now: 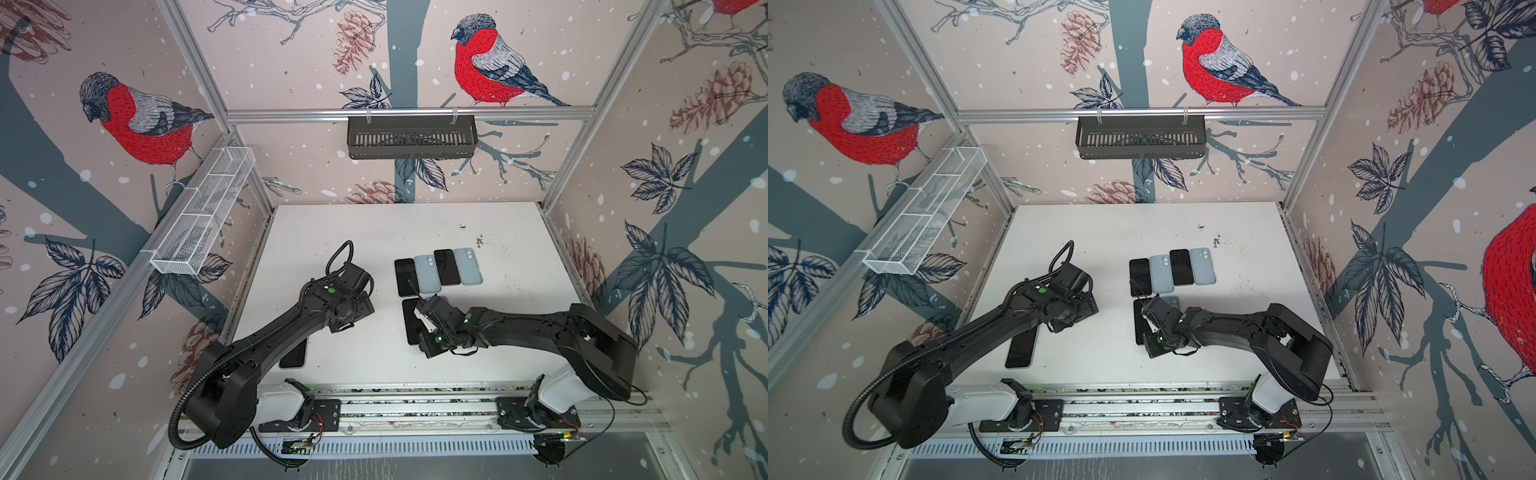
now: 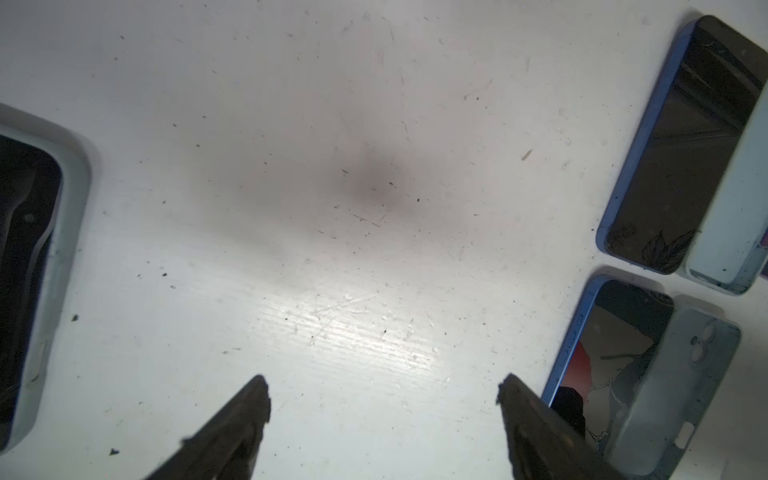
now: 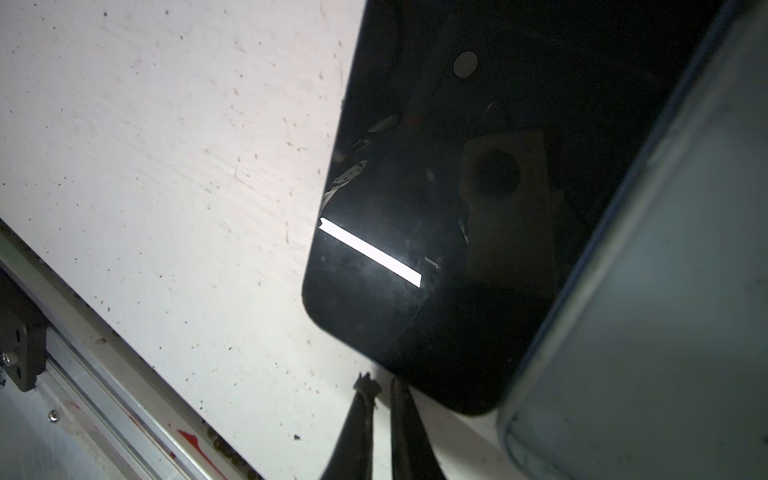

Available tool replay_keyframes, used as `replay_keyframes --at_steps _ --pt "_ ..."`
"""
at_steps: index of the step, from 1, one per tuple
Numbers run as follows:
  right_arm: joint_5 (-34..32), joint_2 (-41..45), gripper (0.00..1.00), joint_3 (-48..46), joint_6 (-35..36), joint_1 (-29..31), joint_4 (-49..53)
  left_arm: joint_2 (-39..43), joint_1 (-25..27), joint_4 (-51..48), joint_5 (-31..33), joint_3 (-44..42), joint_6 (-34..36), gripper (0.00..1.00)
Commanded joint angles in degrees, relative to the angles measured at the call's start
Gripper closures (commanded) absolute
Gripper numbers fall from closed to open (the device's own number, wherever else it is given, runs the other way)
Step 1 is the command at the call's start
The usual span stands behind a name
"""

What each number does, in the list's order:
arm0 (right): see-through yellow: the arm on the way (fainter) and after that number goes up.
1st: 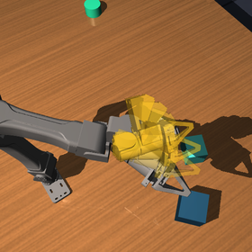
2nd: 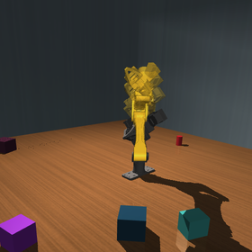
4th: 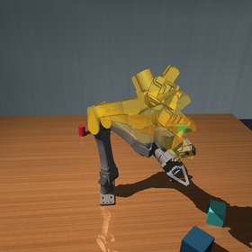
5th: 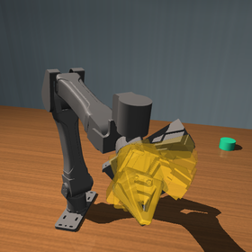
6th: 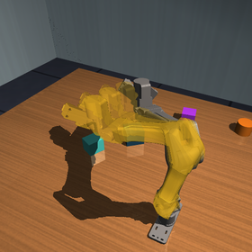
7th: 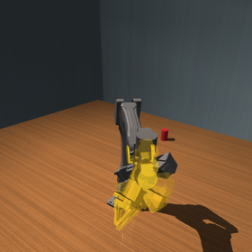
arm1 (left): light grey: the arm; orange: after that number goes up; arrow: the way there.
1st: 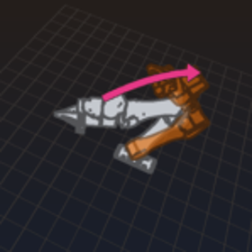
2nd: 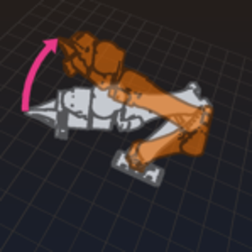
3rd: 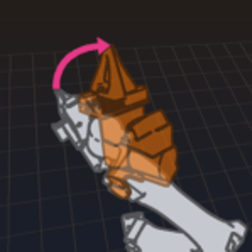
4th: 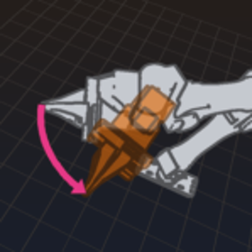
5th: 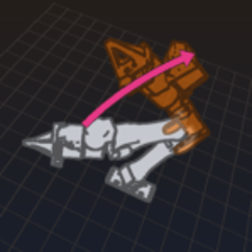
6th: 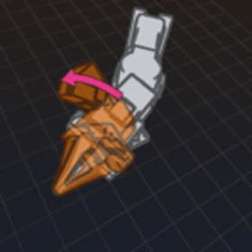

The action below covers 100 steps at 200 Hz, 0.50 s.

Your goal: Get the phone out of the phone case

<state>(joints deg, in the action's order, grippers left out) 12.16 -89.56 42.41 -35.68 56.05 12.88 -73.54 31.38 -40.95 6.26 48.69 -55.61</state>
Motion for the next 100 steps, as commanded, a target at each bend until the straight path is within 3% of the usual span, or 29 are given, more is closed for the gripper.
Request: replay_keyframes --at_steps 1,22,38,72,85,100 --pt "0.16 1.65 0.83 -0.21 1.23 0.34 0.64 1.66 -1.58 -4.42 2.29 -0.18 0.51 0.07" --pt "1.18 5.41 0.74 -0.75 2.44 1.11 1.62 4.27 -5.05 -7.55 3.58 -0.5 1.37 0.03" --pt "1.63 9.58 0.61 -0.67 4.02 2.0 2.77 6.54 -7.95 -9.62 5.96 -0.6 2.76 0.02" --pt "-1.55 19.78 0.15 -1.01 5.16 2.14 4.86 6.53 -15.09 -15.83 11.88 2.39 9.94 0.02" --pt "-3.56 22.84 0.07 -1.51 4.98 1.45 4.81 4.69 -17.12 -17.72 13.74 3.57 13.29 0.02" --pt "-3.96 25.04 0.05 -2.6 4.65 -0.64 3.83 3.03 -19.39 -18.78 14.6 3.96 16.26 0.02"
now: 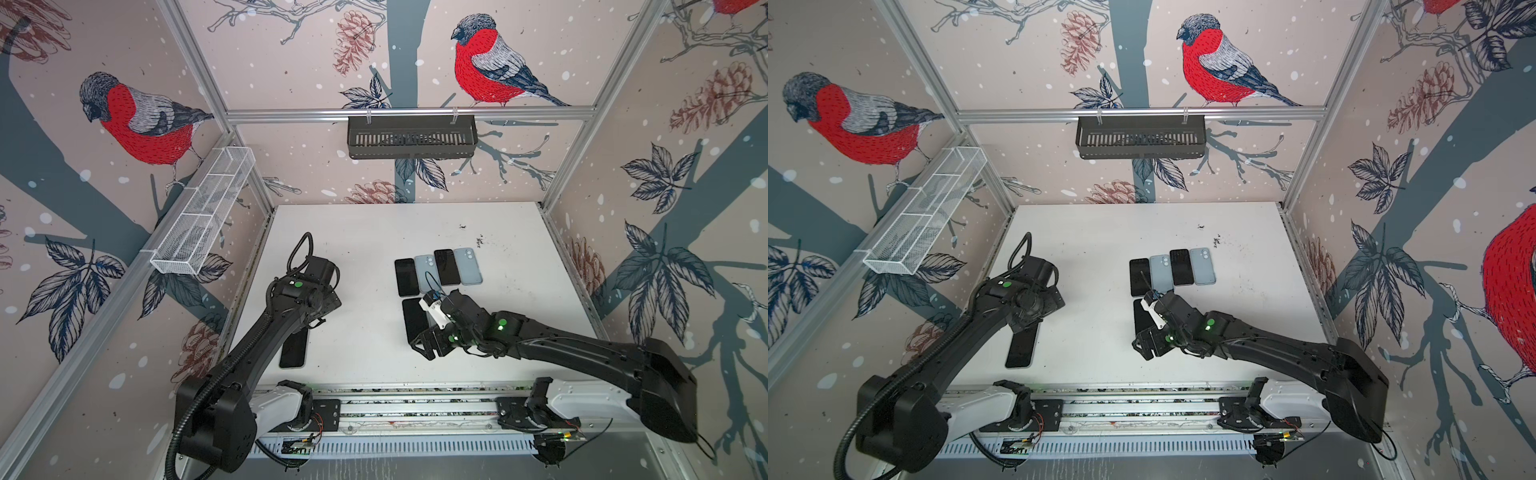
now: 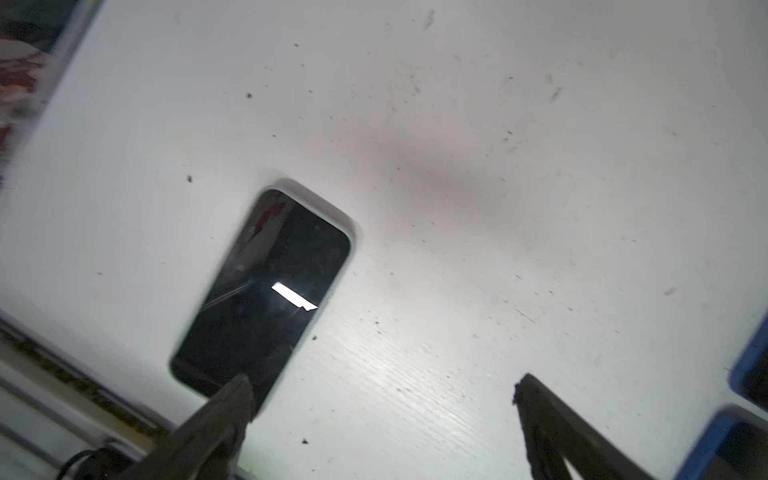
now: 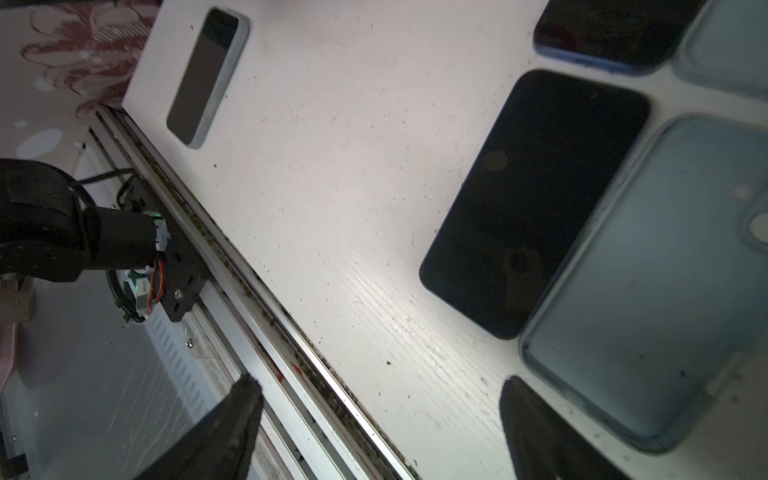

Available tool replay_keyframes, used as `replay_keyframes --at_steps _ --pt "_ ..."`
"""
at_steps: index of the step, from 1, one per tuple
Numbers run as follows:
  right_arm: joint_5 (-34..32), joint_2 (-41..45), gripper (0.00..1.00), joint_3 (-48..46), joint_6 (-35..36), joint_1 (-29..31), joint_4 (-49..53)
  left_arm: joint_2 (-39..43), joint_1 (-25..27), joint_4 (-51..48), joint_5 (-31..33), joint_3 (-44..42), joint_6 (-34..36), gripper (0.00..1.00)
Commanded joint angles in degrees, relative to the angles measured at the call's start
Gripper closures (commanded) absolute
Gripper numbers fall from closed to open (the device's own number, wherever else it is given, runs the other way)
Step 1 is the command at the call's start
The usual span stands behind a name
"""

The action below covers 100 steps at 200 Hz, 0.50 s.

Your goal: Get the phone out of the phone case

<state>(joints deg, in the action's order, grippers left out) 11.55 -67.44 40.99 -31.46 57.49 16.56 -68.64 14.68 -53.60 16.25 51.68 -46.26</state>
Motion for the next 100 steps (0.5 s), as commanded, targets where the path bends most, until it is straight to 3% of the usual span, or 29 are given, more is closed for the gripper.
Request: replay_keyframes --at_steps 1,49,71,100 --pt "-3.27 3.01 0.05 -1.22 0.43 -2.23 0.1 -1.9 -2.93 -6.06 4.38 0.97 7.11 0.02" --pt "0.91 2.77 0.02 0.83 2.0 -9.46 -0.51 -4.81 -9.75 -4.6 -1.09 1.32 13.72 0.02" --pt "2.12 0.69 0.02 2.69 3.3 -10.92 -0.14 -3.8 -10.39 -4.2 -4.92 1.82 11.55 0.02" --pt "3.56 -1.93 0.02 4.36 4.33 -11.66 1.22 1.8 -11.62 -1.51 -9.7 -4.1 6.02 0.02"
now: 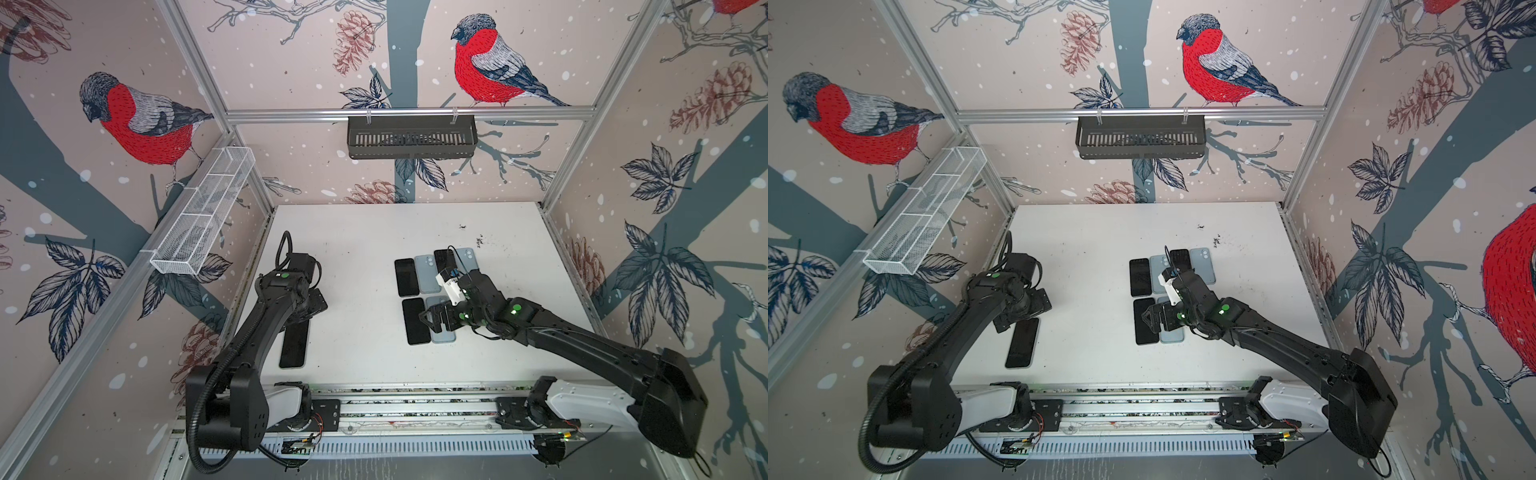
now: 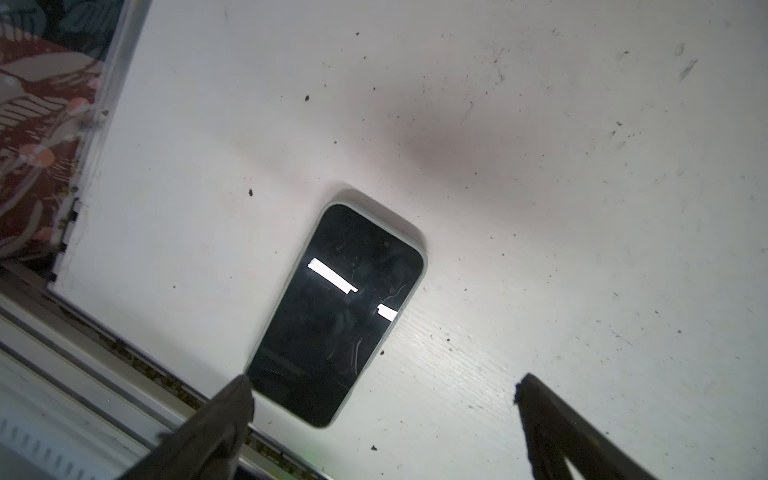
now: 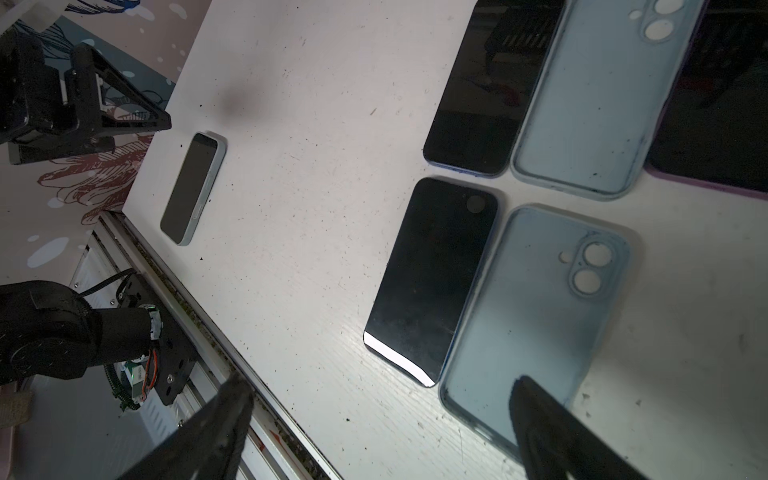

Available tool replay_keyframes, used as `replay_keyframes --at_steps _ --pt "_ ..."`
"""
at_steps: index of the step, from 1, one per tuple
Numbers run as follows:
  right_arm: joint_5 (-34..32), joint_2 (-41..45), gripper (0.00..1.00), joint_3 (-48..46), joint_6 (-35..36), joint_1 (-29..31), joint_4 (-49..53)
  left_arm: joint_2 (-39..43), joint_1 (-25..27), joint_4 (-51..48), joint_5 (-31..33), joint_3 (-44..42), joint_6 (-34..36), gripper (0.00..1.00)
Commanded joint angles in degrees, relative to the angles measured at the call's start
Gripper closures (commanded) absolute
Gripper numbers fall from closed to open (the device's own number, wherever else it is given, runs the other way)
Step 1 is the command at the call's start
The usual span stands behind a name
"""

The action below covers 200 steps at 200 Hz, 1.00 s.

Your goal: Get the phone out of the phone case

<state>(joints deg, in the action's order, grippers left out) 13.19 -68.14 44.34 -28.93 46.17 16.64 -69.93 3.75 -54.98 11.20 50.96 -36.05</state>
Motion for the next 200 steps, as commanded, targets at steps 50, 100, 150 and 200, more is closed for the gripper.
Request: replay_keyframes --at_steps 50,100,150,200 --pt "3.29 -0.96 0.01 -0.63 1.85 -1.56 0.21 12.42 -5.48 1.63 -9.99 -11.61 -12.42 0.02" --pt "4.74 -0.13 0.01 -2.62 1.18 -3.87 -1.38 14.19 -9.26 1.91 -13.13 -15.27 -15.18 0.02" --pt "5.52 0.89 0.01 -3.68 0.65 -6.58 -2.63 10.54 -13.09 2.86 -12.73 -14.54 -13.32 0.02" --pt "5.62 2.93 0.01 -4.6 -0.12 -9.44 -2.64 7.53 -15.84 6.29 -14.87 -15.86 -12.46 0.02"
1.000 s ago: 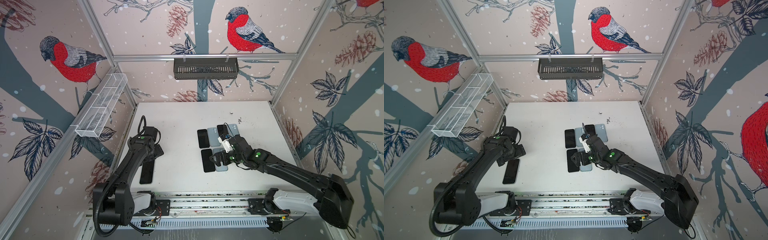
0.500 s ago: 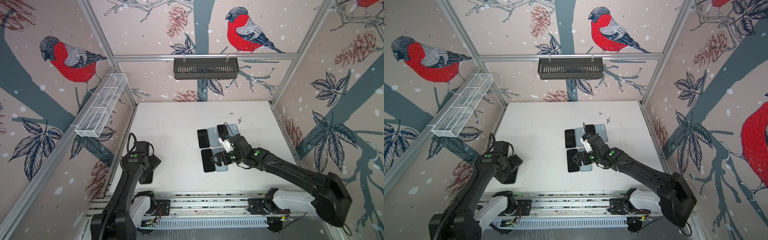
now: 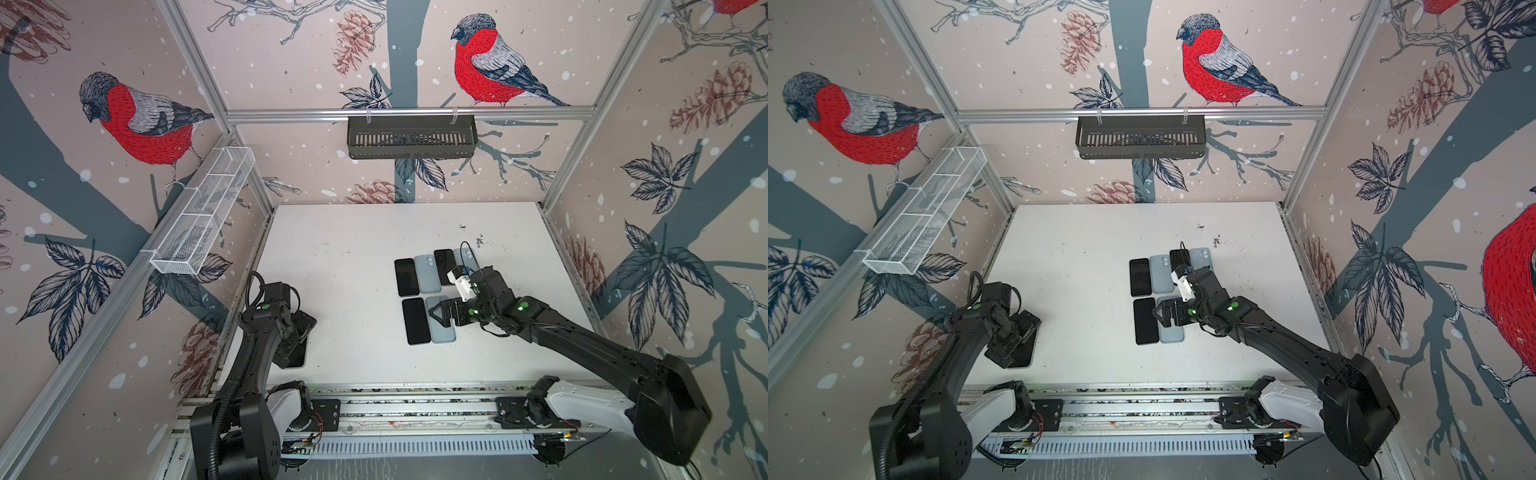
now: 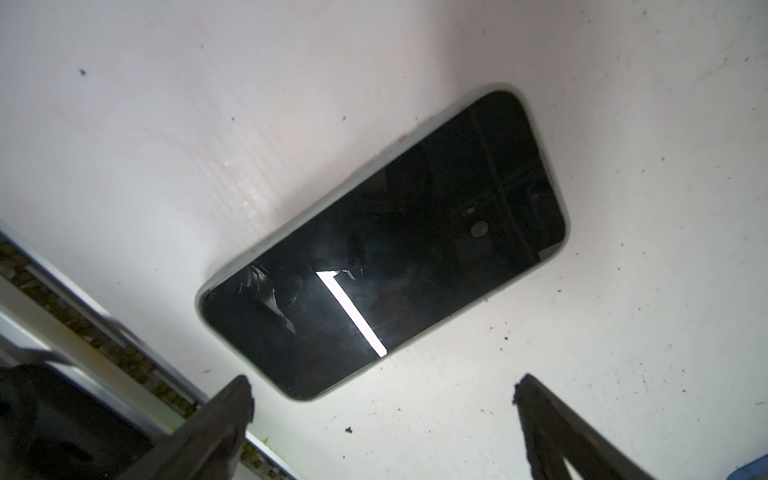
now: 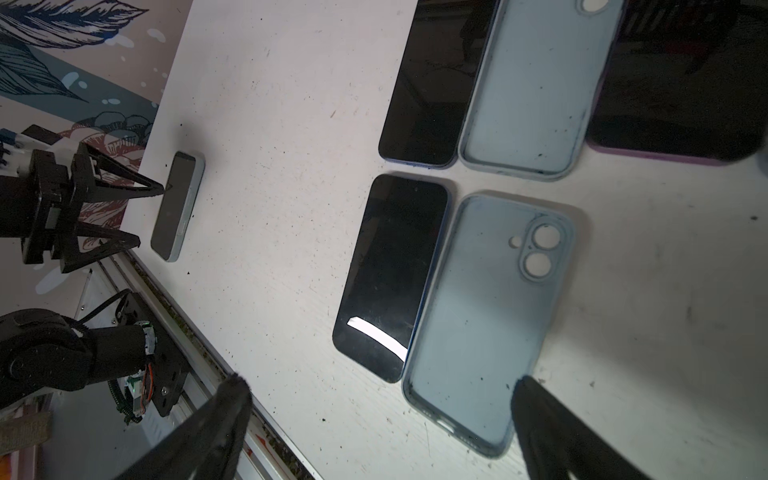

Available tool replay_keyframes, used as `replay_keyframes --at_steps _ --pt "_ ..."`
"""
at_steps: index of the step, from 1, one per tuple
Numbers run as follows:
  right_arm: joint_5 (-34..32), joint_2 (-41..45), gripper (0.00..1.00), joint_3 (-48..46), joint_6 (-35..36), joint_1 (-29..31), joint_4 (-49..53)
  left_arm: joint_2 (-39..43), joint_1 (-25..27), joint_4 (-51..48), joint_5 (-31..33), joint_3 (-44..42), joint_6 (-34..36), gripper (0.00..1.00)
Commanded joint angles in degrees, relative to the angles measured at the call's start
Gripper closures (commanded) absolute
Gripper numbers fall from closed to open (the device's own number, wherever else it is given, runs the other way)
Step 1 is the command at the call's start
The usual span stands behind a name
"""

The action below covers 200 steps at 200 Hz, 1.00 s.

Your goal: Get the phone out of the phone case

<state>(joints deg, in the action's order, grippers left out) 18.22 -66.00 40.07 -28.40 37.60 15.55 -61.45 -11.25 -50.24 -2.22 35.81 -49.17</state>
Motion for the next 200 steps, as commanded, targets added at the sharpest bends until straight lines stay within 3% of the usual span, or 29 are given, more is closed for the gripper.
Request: replay_keyframes --at_steps 1,160,200 --pt "0.59 0.78 0.01 -0.34 -0.67 -0.91 -1.56 -0.99 -0.87 1.59 -1.5 -0.82 0.65 0.02" --pt "2.33 -2.02 0.01 0.87 -1.24 -3.64 -2.58 -3.65 -3.35 11.12 -7.57 -4.83 -0.65 0.03" --pt "2.17 -2.12 0.01 0.97 -1.63 -3.84 -2.78 -3.27 -3.34 17.68 -13.74 -6.31 -1.73 0.03"
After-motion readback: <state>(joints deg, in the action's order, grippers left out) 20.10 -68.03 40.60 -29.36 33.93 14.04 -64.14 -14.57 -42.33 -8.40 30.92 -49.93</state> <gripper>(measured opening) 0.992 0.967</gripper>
